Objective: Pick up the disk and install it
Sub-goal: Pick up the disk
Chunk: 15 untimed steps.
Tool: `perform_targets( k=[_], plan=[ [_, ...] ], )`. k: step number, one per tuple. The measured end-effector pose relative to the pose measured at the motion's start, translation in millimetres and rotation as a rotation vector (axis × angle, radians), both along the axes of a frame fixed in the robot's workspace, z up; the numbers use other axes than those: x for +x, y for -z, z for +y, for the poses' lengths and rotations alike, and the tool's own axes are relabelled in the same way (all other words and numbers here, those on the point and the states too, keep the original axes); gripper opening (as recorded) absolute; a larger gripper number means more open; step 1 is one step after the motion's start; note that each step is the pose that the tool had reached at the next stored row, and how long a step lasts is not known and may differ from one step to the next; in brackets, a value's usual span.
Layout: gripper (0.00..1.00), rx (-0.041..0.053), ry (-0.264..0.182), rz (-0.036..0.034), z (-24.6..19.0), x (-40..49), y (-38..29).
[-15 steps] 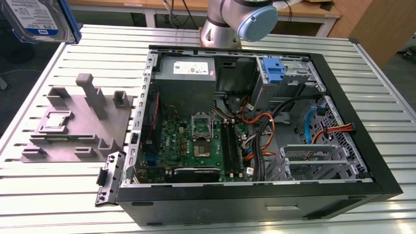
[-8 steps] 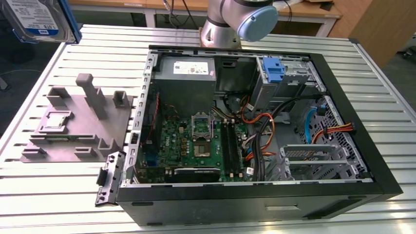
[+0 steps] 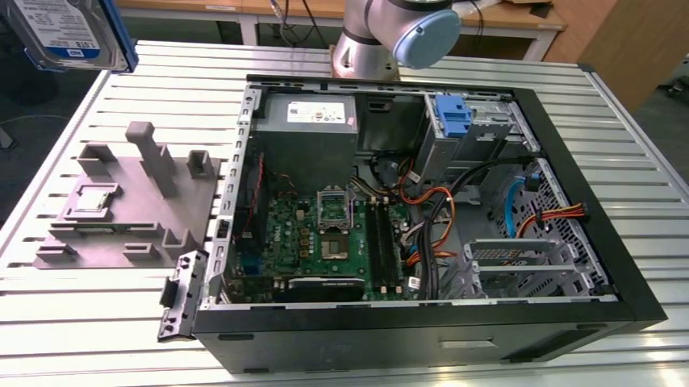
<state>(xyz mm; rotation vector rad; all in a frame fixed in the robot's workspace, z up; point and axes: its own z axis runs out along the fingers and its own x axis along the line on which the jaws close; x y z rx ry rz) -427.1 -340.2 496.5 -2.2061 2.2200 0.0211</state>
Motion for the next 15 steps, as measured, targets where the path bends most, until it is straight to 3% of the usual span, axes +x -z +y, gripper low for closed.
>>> perform_targets(
  k=[15],
  plan=[
    [0.36, 0.0000, 0.000, 0.0000, 0.0, 5.0, 0.0]
  ],
)
